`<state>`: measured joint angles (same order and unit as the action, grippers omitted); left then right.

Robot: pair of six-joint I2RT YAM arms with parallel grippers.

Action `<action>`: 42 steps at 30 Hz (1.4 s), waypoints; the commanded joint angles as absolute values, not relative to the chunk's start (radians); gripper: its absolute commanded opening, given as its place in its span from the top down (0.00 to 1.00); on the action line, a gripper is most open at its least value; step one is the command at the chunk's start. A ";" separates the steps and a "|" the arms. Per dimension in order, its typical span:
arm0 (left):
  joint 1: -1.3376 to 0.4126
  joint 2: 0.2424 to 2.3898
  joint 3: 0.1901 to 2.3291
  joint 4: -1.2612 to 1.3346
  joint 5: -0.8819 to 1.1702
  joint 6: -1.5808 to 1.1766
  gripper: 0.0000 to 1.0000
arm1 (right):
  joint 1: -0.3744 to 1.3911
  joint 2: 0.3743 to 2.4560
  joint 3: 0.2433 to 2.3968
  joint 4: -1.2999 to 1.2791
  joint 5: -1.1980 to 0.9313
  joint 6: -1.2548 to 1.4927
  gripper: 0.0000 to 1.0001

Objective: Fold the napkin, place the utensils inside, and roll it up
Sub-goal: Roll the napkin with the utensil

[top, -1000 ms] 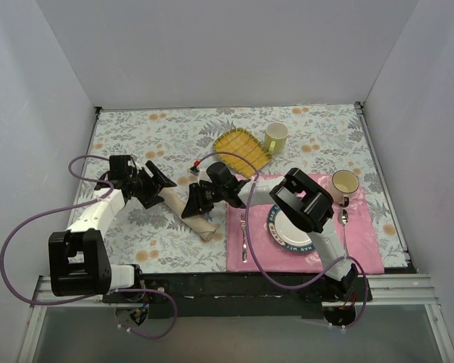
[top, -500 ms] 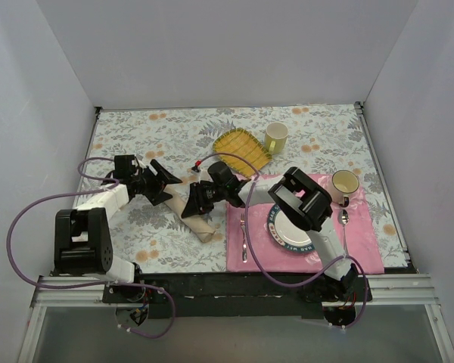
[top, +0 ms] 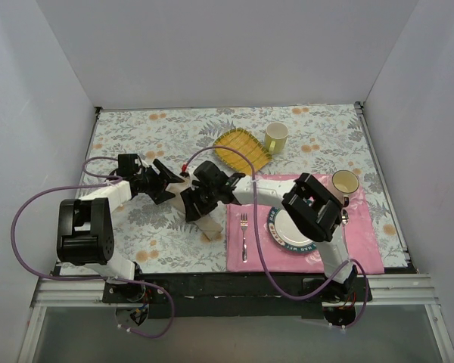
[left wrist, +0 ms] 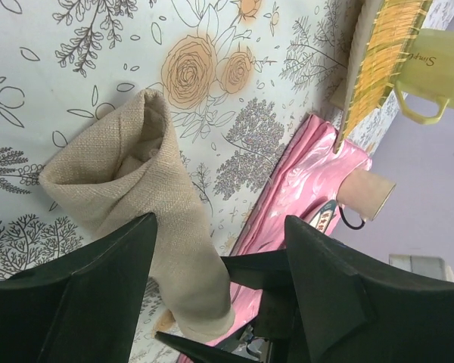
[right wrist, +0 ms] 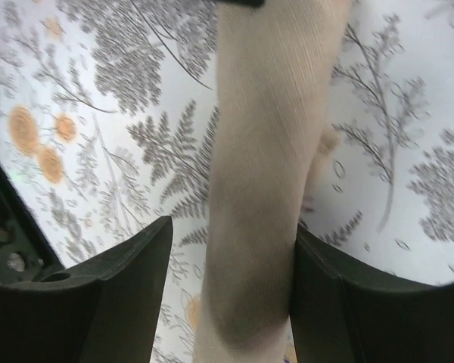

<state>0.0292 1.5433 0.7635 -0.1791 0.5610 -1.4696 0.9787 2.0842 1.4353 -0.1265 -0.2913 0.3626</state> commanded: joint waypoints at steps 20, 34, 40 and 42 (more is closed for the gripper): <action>0.025 1.620 0.815 -0.279 0.431 -1.309 0.31 | 0.977 1.971 1.299 -0.322 -0.095 0.140 0.32; 0.025 1.548 0.994 -0.451 0.382 -1.299 0.27 | 1.104 1.939 1.459 -0.371 0.213 0.011 0.25; 0.025 1.505 1.042 -0.577 0.238 -1.390 0.23 | 1.189 1.996 1.543 -0.412 0.421 -0.049 0.19; 0.025 1.493 1.034 -0.610 0.200 -1.423 0.23 | 1.209 2.034 1.578 -0.422 0.454 -0.071 0.19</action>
